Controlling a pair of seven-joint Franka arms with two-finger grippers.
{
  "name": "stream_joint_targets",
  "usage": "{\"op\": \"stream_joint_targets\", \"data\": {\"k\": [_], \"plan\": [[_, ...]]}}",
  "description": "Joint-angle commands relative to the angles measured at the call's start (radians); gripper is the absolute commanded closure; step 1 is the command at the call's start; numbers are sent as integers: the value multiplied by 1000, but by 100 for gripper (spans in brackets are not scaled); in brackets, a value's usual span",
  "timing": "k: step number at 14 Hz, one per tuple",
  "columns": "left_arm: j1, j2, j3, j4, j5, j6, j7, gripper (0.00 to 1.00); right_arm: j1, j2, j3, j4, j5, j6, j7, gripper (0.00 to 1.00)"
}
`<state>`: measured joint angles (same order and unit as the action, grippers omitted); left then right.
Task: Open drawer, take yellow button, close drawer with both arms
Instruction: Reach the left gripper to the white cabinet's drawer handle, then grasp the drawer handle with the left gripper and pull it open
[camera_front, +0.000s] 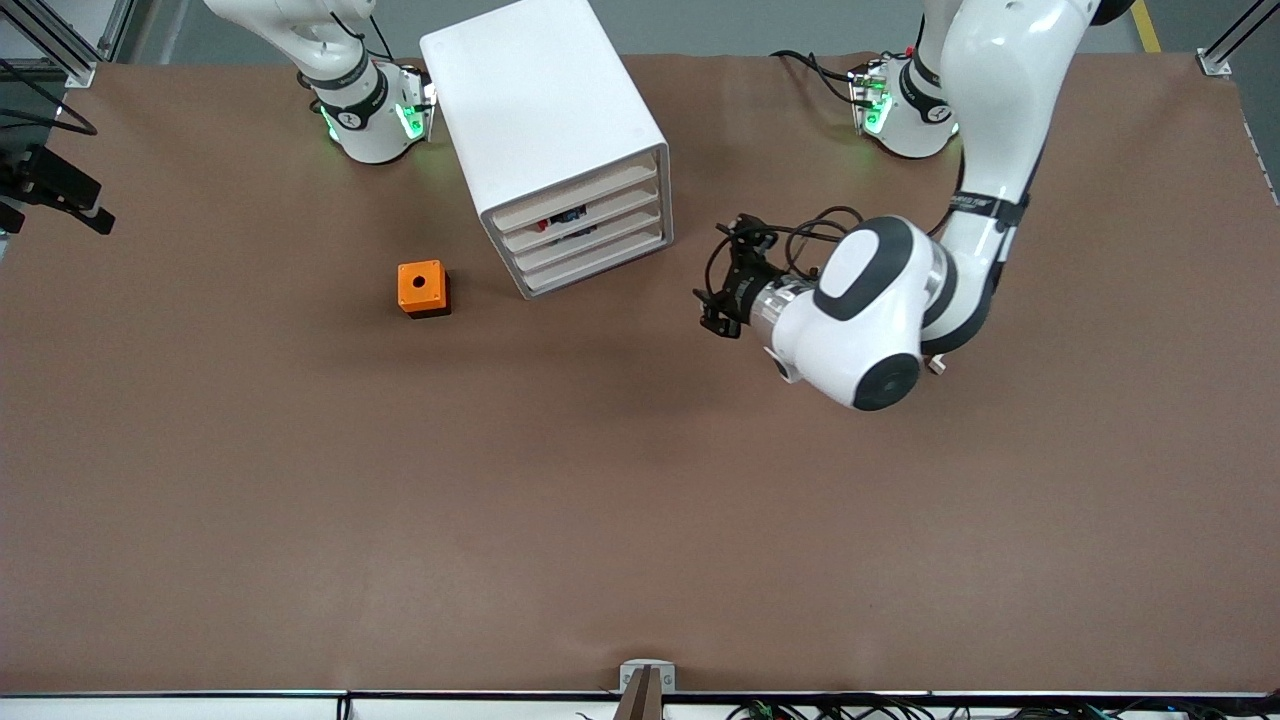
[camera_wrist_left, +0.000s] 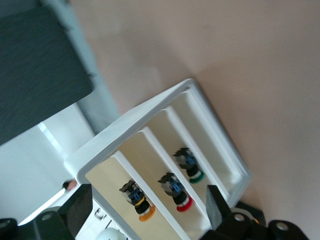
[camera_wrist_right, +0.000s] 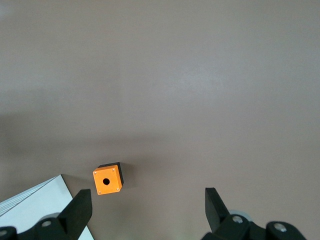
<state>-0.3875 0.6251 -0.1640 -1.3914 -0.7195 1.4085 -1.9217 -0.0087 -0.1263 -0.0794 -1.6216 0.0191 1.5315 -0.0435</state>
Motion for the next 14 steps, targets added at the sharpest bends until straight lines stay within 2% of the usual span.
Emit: {"op": "stream_joint_targets", "data": {"k": [1,4,7,9,14], "plan": [[1,79,-67,31,-57,-51,-181,0,6,-23,-2,-18,-1,-4,-9,0],[-8,145,-109,26,-116,-52,-299,3,6,-23,-2,-18,-2,-10,-9,0],[-36,188,-114,26,-139,-81,-341,28,7,-23,-2,-18,-2,-10,-9,0],[-39,212,-114,25,-190,-112,-344,38,4,-23,-2,-18,-2,-13,-9,0],[-83,251,-112,11,-245,-121,-381,42,1,-23,-2,-18,-4,-16,-9,0]]}}
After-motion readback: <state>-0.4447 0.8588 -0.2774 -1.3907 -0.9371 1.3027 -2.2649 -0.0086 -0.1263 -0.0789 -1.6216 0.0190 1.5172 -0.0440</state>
